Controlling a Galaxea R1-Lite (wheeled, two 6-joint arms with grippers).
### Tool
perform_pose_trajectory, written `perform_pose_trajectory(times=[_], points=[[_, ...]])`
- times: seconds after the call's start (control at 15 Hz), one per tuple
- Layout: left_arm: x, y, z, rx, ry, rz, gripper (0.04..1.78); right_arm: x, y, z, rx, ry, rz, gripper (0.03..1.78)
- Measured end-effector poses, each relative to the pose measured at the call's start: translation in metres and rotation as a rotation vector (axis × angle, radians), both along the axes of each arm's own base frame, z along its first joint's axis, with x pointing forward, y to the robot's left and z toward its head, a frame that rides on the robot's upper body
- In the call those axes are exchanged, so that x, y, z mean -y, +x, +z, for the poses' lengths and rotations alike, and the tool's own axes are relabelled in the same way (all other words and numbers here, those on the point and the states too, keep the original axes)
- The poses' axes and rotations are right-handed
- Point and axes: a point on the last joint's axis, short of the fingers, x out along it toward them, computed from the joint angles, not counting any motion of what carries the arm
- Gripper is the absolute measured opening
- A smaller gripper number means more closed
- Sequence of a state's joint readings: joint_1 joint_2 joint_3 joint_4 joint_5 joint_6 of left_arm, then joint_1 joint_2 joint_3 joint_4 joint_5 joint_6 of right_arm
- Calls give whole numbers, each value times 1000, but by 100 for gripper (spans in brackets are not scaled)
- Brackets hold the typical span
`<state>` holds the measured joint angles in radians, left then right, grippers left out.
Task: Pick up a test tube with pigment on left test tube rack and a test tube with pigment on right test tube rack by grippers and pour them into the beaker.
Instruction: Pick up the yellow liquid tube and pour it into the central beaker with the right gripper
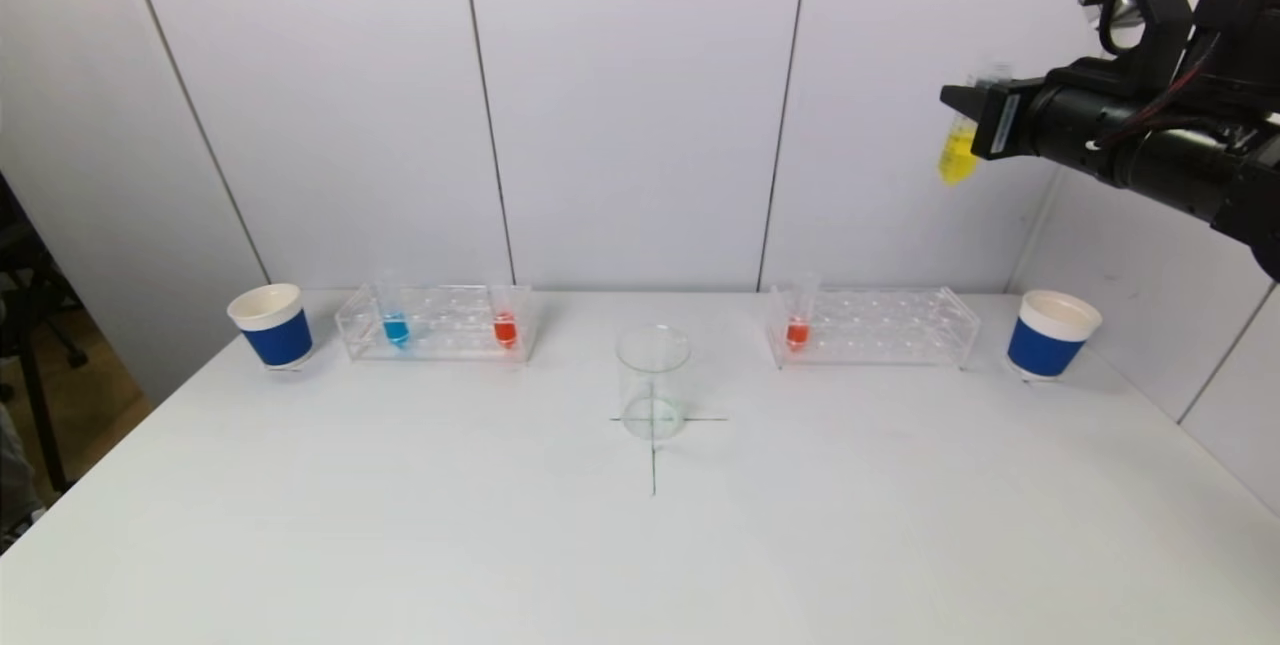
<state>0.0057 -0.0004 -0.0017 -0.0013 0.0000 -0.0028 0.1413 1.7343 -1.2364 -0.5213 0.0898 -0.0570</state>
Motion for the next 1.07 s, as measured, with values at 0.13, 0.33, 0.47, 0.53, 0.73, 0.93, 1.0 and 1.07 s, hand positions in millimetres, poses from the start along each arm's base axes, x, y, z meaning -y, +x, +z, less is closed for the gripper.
perform_pose_trajectory(times=[0.13,0.33,0.47,0.53,0.73,0.93,1.0,1.07], points=[[0,0,0,0,0,0,176,-15,-10,11,15,-16,44,50],[0,0,0,0,0,0,176,-36,-21,20,51,-47,103,50],[0,0,0,0,0,0,176,-48,-26,23,70,-70,136,50],[0,0,0,0,0,0,176,-53,-27,24,87,-77,156,50],[0,0,0,0,0,0,176,-68,-27,27,120,-113,200,50],[0,0,0,0,0,0,176,-86,-28,22,132,-168,252,50],[0,0,0,0,0,0,176,-91,-27,20,138,-180,266,50],[0,0,0,0,0,0,176,-98,-25,18,159,-198,288,50]])
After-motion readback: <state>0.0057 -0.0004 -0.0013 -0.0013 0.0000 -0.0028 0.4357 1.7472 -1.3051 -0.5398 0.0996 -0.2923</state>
